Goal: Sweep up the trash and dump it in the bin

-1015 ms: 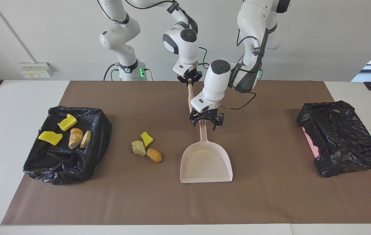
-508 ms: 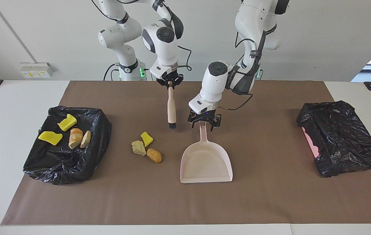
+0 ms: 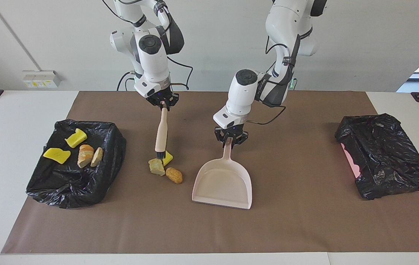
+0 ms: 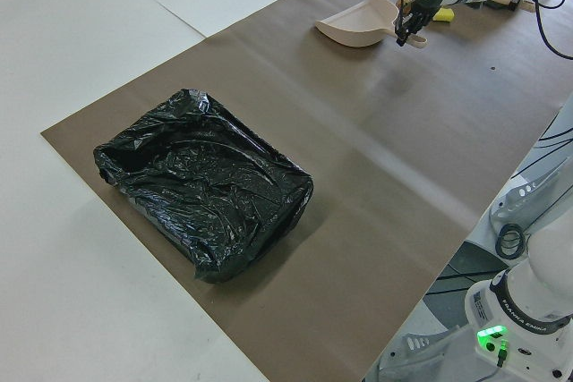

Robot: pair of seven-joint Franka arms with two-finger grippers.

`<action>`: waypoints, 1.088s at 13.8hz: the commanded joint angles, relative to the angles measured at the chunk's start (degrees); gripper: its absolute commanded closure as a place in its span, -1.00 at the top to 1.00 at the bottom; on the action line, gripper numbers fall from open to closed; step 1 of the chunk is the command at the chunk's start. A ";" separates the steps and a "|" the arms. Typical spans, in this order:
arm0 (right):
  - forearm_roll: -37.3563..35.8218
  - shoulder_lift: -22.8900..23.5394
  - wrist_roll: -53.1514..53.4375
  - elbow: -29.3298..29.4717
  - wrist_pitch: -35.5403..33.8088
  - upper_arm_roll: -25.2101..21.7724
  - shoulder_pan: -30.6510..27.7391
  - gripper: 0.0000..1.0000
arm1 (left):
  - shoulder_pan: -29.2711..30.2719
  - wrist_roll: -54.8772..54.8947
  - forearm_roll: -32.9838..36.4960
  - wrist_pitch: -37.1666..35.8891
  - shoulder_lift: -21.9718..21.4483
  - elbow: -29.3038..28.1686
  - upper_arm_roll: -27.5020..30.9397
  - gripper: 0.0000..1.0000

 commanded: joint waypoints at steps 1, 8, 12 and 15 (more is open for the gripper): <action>-4.09 6.73 -5.07 9.39 -3.90 0.67 -5.25 -1.00 | -0.06 0.77 0.14 0.11 -1.01 0.79 0.67 -1.00; -16.41 23.28 -21.23 25.87 -12.88 0.67 -8.87 -1.00 | 5.82 29.37 0.32 -9.20 -4.00 1.58 1.37 -1.00; -15.36 24.33 -22.21 24.55 -14.03 0.76 -7.91 -1.00 | 7.85 44.33 0.32 -15.35 -4.88 1.49 1.37 -1.00; -10.28 24.42 -20.99 23.67 -13.68 0.94 -7.11 -1.00 | 8.82 56.55 0.50 -18.79 -5.32 1.23 1.37 -1.00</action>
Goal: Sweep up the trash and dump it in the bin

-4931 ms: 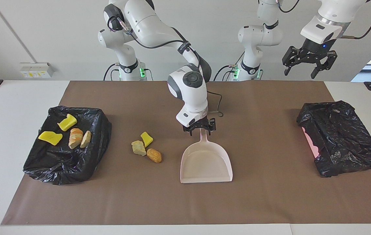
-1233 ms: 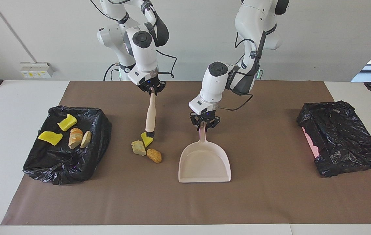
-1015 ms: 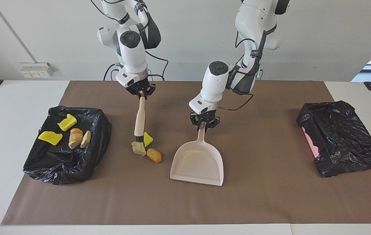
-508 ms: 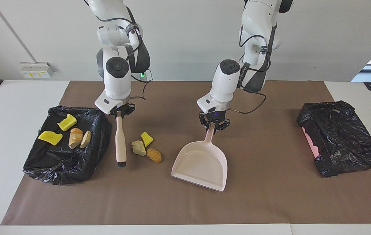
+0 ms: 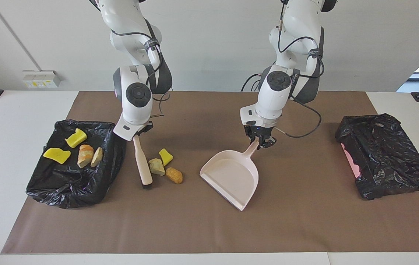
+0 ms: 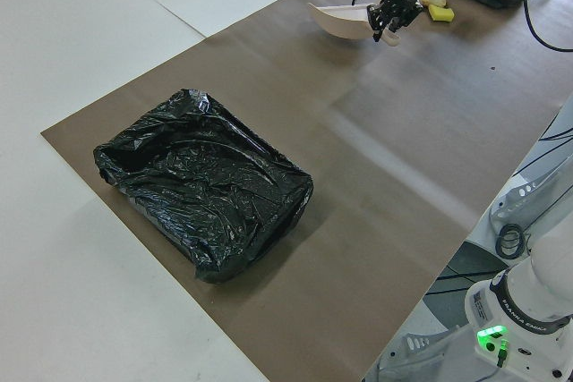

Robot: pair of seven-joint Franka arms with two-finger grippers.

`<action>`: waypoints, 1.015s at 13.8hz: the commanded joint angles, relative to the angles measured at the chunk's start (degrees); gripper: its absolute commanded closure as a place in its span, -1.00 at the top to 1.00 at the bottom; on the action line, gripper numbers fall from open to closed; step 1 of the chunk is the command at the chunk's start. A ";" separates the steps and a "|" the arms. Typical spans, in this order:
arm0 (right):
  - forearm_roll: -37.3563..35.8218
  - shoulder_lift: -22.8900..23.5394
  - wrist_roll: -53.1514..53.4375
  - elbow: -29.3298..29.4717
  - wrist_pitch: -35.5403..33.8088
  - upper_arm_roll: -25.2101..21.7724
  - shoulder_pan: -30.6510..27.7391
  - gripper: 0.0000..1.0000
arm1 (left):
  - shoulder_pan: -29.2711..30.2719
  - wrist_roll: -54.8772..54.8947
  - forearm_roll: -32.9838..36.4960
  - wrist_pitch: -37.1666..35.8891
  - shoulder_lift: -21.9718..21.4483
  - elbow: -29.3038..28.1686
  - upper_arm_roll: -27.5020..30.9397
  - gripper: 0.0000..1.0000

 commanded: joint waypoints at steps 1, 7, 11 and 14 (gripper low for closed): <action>4.59 -0.16 0.03 -0.42 0.17 0.42 0.23 -1.00 | 0.31 11.60 0.35 -1.76 -1.70 -0.78 -0.38 -1.00; 19.08 1.94 0.91 -0.51 7.01 0.59 4.35 -1.00 | -0.05 17.63 0.35 -1.14 -3.37 -4.03 -0.39 -1.00; 31.56 2.47 2.14 -0.07 11.85 0.59 6.82 -1.00 | 0.39 22.11 0.35 0.35 -4.51 -6.40 -0.39 -1.00; 37.81 2.74 1.79 1.16 11.86 0.68 7.00 -1.00 | -0.05 22.02 0.35 0.97 -5.21 -8.34 -0.30 -1.00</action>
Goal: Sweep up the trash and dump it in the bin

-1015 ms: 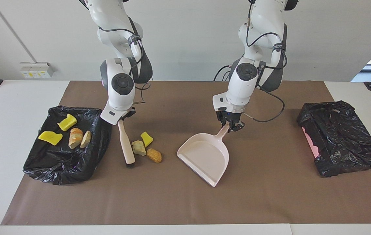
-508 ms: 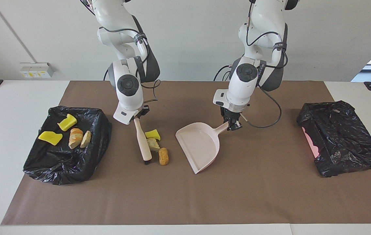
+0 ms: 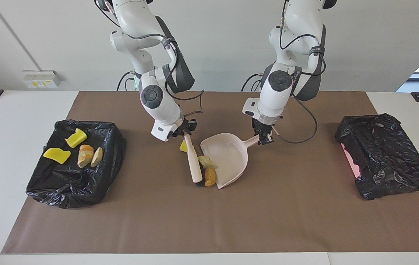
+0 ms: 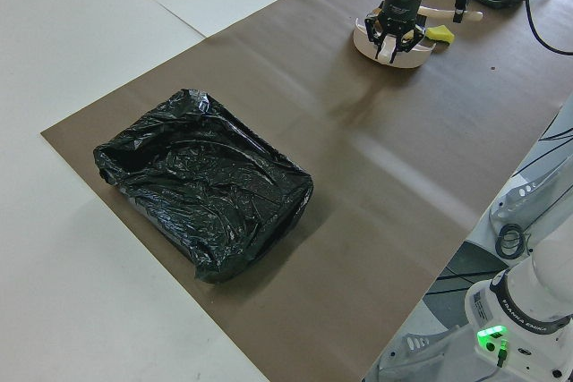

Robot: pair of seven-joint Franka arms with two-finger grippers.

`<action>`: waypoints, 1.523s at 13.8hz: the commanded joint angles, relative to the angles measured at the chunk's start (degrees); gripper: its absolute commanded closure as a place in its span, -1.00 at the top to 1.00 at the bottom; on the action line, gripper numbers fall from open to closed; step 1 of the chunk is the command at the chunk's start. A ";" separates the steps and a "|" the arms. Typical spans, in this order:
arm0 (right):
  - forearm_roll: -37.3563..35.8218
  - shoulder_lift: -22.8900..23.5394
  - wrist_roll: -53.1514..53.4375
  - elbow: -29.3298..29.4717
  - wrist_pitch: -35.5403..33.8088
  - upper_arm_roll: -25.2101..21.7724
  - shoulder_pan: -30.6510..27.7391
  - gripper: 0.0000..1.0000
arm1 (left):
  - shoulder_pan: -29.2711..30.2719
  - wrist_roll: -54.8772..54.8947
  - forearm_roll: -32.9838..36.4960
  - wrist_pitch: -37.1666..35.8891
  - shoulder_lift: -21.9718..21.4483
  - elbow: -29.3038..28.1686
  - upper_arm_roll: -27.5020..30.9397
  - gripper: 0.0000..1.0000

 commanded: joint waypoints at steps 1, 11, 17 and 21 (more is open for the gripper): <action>5.64 -0.25 0.77 1.76 -0.24 0.31 -0.49 -1.00 | -0.35 1.17 0.33 2.16 -2.79 -4.06 -0.01 -1.00; -18.41 -14.06 13.07 -10.78 -15.10 -0.31 -2.96 -1.00 | 0.97 10.65 0.33 4.72 -2.88 -5.55 0.08 -1.00; -12.49 -9.84 12.90 -11.50 -7.20 0.04 2.49 -1.00 | 1.76 11.36 0.33 4.81 -3.75 -7.05 0.08 -1.00; 1.66 -8.53 12.90 -11.07 4.22 0.13 6.45 -1.00 | 1.76 11.02 0.33 4.81 -3.84 -7.14 0.08 -1.00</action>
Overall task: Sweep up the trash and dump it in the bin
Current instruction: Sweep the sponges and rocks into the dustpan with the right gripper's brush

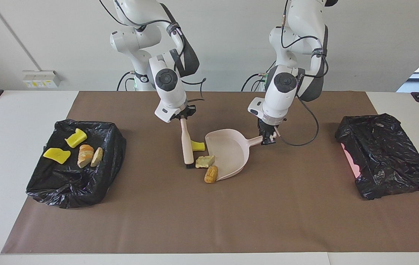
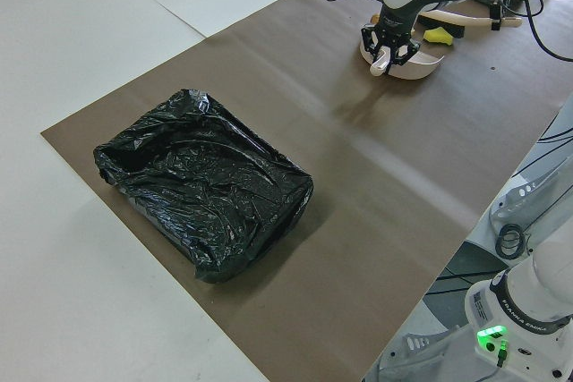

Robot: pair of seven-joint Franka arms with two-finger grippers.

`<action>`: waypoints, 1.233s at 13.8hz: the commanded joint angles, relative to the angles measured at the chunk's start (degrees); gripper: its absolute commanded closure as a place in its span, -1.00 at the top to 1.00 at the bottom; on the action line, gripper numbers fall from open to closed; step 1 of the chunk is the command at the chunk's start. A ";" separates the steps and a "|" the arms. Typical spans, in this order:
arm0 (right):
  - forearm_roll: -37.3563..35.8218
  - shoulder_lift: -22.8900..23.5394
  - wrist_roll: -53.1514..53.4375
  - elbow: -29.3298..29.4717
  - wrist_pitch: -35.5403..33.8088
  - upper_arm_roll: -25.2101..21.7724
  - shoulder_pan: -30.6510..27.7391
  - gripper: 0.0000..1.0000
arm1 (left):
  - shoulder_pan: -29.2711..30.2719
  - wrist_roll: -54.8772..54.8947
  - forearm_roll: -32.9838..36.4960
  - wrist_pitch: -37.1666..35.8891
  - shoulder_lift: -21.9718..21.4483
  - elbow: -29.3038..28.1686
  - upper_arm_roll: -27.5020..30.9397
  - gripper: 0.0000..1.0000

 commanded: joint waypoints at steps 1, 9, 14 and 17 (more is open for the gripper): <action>8.93 0.67 0.48 0.35 6.69 0.28 1.96 -1.00 | 0.51 0.35 0.29 0.79 -2.19 -2.72 -0.36 -1.00; -3.27 0.40 6.64 10.70 -5.74 -0.08 1.28 -1.00 | 0.33 0.70 0.29 1.32 -2.63 -3.43 -0.36 -1.00; -15.44 3.82 -5.39 12.29 -6.90 -0.07 -2.33 -1.00 | 0.42 0.70 0.29 1.32 -2.63 -3.43 -0.36 -1.00; -17.32 9.36 -8.48 14.15 -5.94 -0.16 -2.33 -1.00 | 0.42 0.52 0.29 1.32 -2.63 -3.60 -0.36 -1.00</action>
